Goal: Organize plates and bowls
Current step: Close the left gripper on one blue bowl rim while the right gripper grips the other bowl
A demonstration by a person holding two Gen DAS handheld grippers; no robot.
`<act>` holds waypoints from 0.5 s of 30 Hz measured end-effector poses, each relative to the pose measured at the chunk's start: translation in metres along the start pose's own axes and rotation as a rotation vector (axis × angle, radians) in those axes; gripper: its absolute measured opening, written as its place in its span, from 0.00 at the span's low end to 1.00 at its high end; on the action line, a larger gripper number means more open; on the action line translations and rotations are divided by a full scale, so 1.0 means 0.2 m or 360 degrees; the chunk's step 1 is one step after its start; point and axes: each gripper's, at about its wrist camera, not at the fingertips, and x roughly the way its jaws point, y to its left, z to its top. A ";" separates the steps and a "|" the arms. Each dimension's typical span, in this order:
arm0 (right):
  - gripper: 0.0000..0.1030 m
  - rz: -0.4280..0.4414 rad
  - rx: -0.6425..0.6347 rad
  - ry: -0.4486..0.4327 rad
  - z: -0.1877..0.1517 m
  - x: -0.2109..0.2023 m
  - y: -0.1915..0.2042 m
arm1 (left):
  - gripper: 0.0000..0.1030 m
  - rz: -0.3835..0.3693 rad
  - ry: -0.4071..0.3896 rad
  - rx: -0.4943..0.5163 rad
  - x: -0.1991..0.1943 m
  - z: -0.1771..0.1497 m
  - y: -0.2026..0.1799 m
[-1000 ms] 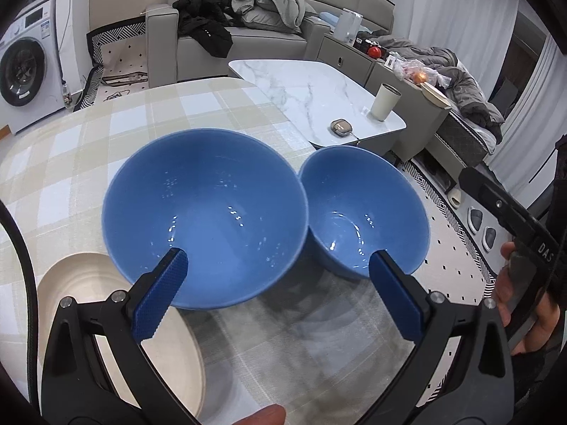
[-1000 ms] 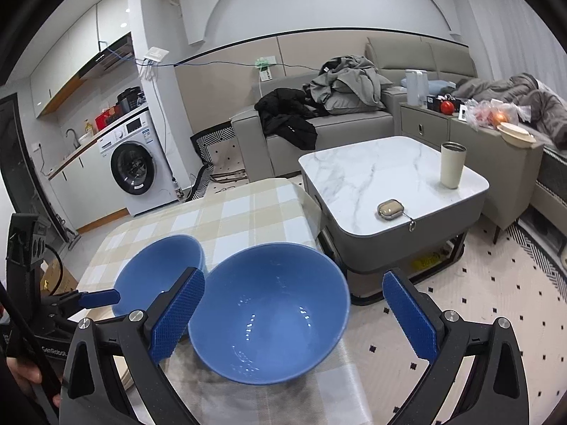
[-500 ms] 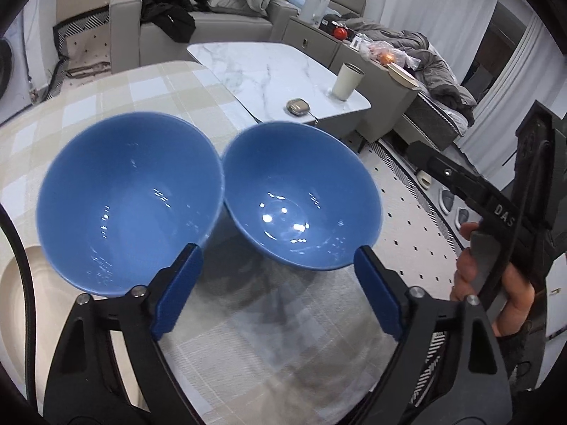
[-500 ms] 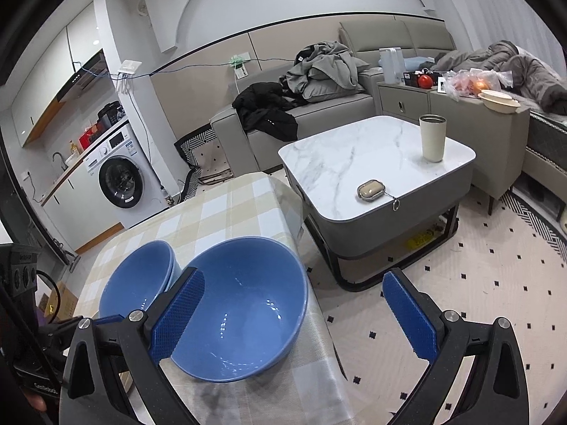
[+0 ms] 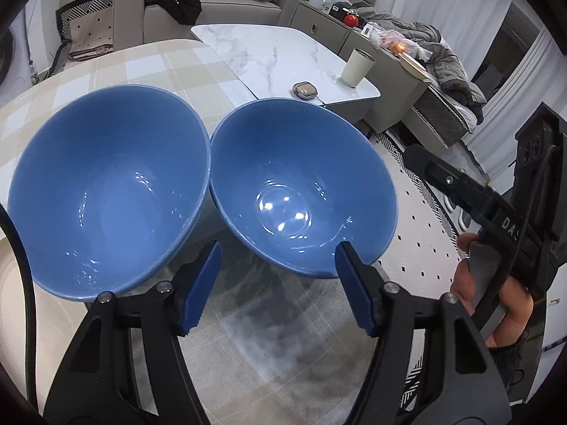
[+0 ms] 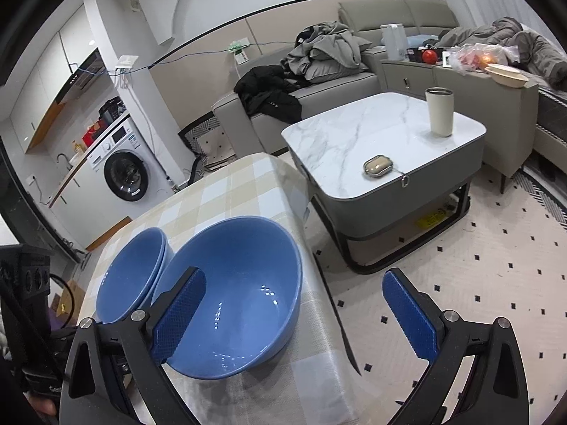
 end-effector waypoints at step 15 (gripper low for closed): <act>0.46 0.0042 -0.0028 0.0147 -0.06 0.18 0.03 | 0.53 0.0051 -0.0031 -0.0006 0.07 0.04 0.03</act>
